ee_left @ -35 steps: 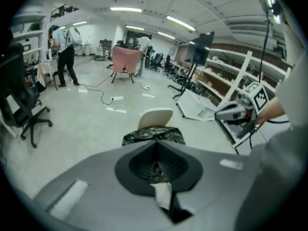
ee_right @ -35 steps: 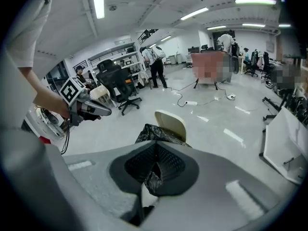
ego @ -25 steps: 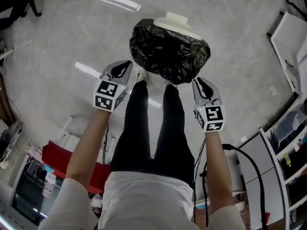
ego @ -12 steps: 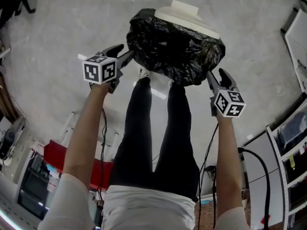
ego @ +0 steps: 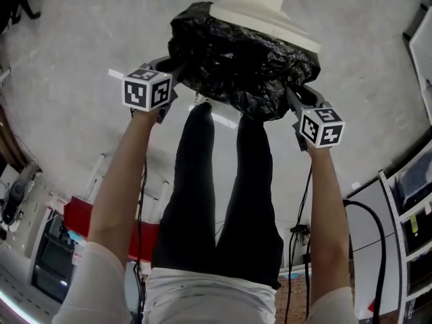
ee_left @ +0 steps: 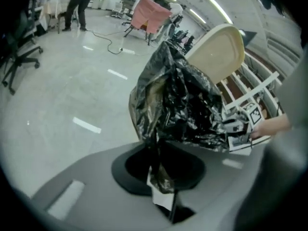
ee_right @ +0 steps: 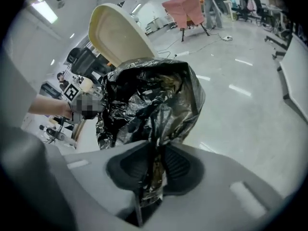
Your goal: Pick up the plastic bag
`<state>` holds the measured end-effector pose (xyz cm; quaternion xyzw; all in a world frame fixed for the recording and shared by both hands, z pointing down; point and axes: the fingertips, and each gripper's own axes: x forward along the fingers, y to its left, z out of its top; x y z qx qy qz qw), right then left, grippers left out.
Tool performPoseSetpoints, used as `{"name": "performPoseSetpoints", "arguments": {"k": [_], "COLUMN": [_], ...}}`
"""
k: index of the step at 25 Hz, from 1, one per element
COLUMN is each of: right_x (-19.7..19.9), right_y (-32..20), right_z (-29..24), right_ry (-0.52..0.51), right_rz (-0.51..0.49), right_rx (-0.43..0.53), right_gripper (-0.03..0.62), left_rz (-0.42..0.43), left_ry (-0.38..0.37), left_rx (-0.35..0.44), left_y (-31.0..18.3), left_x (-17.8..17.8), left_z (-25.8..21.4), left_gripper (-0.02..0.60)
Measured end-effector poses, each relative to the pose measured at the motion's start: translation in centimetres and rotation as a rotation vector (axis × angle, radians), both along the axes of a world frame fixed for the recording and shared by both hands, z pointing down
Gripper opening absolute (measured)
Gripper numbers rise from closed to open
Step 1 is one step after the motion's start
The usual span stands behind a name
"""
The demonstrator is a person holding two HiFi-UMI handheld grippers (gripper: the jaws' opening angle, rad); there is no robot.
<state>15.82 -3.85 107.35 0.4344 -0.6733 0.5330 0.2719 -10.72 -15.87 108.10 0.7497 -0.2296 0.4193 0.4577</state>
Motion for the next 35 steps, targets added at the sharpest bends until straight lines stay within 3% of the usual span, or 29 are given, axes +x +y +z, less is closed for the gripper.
{"name": "performPoseSetpoints", "arguments": {"k": [1,2,15,26,35], "right_x": [0.0,-0.1,0.1,1.1,1.2], "right_y": [-0.2,-0.4,-1.6,0.6,0.3], "right_z": [-0.1,-0.3,-12.7,-24.6,-33.5], "right_ry": [0.022,0.037,0.047,0.070,0.066], "right_rz": [-0.011,-0.017,-0.022,-0.056,-0.107], "right_rx": [0.011,0.018,0.075,0.089,0.181], "right_gripper": [0.037,0.005,0.003,0.003,0.003], "left_rz": [-0.005,-0.006,0.009,-0.032,-0.029], "left_ry": [-0.019,-0.031,-0.098,-0.072,-0.076], "left_rx": [0.018,0.029,0.112,0.140,0.192], "left_y": [-0.1,-0.2,0.4,3.5,5.0], "left_x": [-0.2,-0.3,-0.8,0.7,0.7], "left_z": [0.0,-0.3,-12.1,-25.6,-34.0], "left_gripper": [0.025,0.006,0.006,0.006,0.006]}}
